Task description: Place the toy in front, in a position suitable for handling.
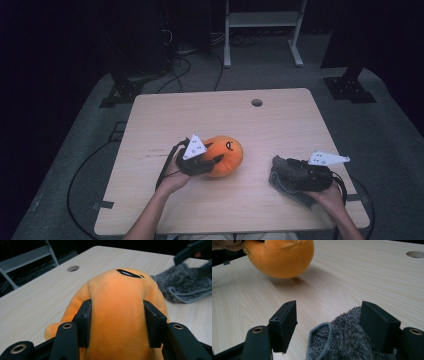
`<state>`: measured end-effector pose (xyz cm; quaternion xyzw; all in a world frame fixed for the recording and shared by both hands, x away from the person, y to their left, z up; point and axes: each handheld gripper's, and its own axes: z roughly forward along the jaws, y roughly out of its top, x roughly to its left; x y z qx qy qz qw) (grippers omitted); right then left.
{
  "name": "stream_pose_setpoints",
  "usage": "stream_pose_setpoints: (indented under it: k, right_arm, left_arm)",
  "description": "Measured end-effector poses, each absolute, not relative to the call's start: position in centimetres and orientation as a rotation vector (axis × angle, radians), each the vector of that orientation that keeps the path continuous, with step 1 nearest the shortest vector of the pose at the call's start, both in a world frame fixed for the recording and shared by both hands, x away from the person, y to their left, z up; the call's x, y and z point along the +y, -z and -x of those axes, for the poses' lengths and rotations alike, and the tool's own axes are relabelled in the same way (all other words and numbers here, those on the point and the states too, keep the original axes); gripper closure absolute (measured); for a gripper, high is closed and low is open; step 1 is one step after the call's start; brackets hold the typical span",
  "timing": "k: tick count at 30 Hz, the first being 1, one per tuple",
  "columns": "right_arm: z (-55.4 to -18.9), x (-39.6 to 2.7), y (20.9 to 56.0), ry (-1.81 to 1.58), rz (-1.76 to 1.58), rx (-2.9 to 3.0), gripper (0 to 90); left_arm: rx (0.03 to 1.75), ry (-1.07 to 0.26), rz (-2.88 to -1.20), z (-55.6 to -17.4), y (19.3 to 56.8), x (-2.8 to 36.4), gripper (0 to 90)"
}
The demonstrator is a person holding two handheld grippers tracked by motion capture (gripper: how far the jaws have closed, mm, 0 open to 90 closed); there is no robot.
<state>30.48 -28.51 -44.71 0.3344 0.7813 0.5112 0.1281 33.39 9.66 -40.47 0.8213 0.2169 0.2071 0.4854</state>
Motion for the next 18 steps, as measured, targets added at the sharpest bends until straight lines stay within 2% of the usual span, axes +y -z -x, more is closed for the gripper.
stream_pose_setpoints:
  k: [10,13,15,16,18]
  right_arm:
    - [-30.5,-29.0,44.7,-1.483,-0.989,2.252,28.7]
    - [-30.6,-28.9,44.7,-1.476,-0.996,2.256,28.7]
    - [-30.7,-28.9,44.8,-1.475,-0.998,2.255,28.7]
    - [-30.7,-28.9,44.7,-1.473,-1.001,2.254,28.7]
    - [-30.7,-29.0,44.6,-1.479,-1.010,2.233,28.6]
  left_arm:
    - [0.462,-0.435,-2.025,-31.3,41.7,7.7,48.4]
    - [0.454,-0.417,-2.056,-31.0,42.8,7.1,44.9]
    - [0.466,-0.413,-2.034,-30.8,43.1,7.0,27.9]
    - [0.490,-0.401,-2.011,-30.8,42.9,7.2,27.9]
    - [0.495,-0.363,-1.987,-30.5,42.4,7.9,14.9]
